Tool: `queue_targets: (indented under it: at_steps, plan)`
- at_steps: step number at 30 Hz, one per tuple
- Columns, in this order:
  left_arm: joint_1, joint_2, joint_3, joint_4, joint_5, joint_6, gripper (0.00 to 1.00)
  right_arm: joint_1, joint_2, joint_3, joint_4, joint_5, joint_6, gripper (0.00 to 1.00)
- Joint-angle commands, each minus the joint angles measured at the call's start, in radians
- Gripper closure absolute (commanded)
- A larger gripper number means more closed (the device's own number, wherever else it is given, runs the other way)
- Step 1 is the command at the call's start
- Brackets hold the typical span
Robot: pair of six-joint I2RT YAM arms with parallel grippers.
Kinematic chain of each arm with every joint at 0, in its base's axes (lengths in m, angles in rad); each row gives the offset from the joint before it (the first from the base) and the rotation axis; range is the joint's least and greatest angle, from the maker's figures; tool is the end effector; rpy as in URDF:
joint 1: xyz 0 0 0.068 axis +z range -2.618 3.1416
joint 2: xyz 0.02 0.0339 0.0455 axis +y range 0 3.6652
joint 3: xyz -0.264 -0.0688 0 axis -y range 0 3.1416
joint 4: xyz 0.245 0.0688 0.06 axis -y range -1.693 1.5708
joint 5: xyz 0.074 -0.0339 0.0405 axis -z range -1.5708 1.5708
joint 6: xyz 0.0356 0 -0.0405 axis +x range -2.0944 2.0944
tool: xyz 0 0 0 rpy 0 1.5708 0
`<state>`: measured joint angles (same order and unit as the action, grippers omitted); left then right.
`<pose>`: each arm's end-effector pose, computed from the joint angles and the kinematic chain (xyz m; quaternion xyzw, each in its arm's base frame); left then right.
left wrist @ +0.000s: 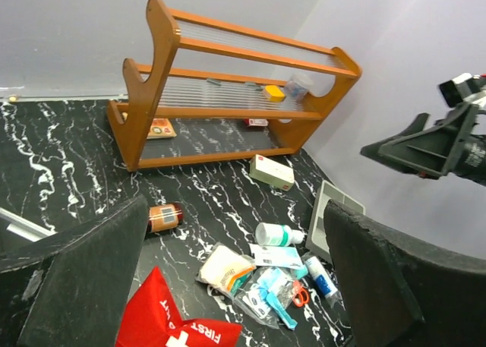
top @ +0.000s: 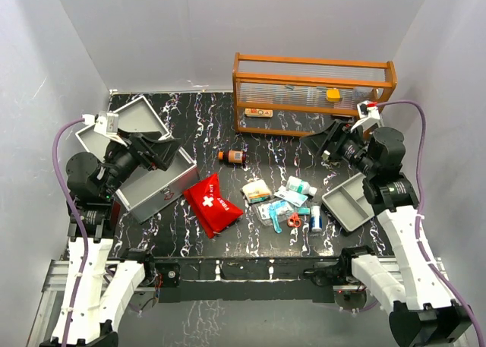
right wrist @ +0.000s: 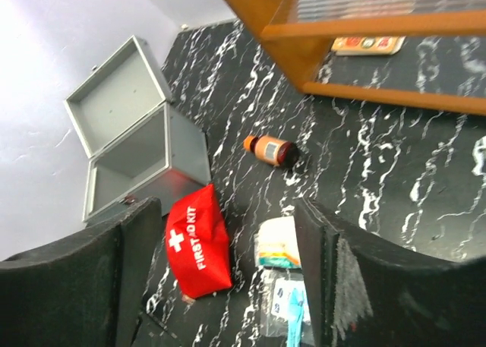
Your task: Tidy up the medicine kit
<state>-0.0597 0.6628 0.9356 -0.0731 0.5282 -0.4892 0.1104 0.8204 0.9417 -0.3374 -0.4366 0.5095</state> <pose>0.1330 -0.0259 0.4205 0.0672 0.6402 -0.3616 0.6745 0.1769 0.0348 0.3730 0.0178 0.7726 0.3473 0.5312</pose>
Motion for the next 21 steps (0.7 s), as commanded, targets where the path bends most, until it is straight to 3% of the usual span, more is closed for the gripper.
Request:
queue_targets:
  at_steps: [1,5,8,10,15,21]
  plan:
    - [0.014,-0.011,-0.023,0.12,0.114,-0.061,0.02,-0.014,0.034,-0.026,0.112,-0.146,0.101,0.34]
    - [0.012,-0.013,-0.003,0.124,0.195,-0.013,0.01,-0.014,0.083,-0.054,0.156,-0.251,0.144,0.4]
    - [0.009,0.016,0.017,0.15,0.32,-0.009,0.01,0.012,0.092,-0.092,0.182,-0.222,0.154,0.41]
    - [0.001,0.027,-0.018,0.26,0.391,-0.07,0.01,0.054,0.1,-0.125,0.213,-0.196,0.172,0.39]
    - [-0.008,0.031,-0.104,0.473,0.425,-0.211,0.01,0.271,0.168,-0.16,0.243,-0.033,0.196,0.38]
    - [-0.016,0.04,-0.092,0.341,0.341,-0.145,0.07,0.523,0.334,-0.156,0.32,0.097,0.21,0.39]
